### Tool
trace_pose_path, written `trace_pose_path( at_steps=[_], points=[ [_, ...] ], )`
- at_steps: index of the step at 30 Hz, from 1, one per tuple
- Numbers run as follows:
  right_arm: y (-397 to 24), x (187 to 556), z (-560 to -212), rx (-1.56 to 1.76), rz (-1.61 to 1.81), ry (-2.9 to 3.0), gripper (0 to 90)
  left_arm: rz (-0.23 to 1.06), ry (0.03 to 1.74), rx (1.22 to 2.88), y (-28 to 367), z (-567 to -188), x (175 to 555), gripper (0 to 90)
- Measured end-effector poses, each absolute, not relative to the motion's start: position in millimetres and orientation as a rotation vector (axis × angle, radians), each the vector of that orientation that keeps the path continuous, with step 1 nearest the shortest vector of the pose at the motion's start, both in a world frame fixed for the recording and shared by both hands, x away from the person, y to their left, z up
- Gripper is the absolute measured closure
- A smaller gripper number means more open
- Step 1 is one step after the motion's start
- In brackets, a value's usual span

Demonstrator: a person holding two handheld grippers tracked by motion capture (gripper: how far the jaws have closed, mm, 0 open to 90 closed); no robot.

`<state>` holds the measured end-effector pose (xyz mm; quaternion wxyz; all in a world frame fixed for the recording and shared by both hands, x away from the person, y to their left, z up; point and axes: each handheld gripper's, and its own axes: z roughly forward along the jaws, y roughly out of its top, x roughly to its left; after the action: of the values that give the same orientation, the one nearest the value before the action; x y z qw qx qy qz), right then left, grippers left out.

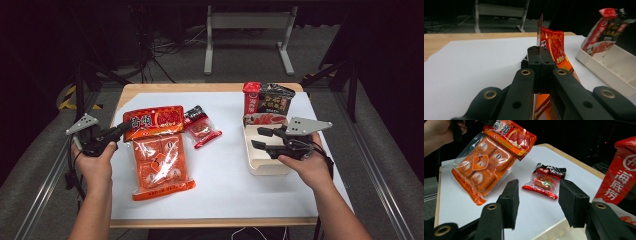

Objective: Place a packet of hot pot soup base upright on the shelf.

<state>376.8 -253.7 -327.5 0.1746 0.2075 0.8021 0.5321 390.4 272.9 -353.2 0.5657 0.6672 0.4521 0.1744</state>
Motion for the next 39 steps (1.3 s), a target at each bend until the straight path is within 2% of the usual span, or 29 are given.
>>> trace_pose_path(
  at_steps=[13,19,39],
  points=[
    [-229.5,381.6,-318.1,0.55,1.573,2.266,47.3,0.415,0.916,1.567,255.5,-325.1,368.7,90.0],
    [-219.8,383.5,-315.0,0.524,1.555,2.28,42.6,0.409,0.89,1.566,251.5,-319.8,364.1,90.0],
    [-176.7,400.5,-326.8,0.501,1.576,2.359,33.4,0.433,0.716,1.607,227.6,-297.3,341.9,90.0]
  ],
)
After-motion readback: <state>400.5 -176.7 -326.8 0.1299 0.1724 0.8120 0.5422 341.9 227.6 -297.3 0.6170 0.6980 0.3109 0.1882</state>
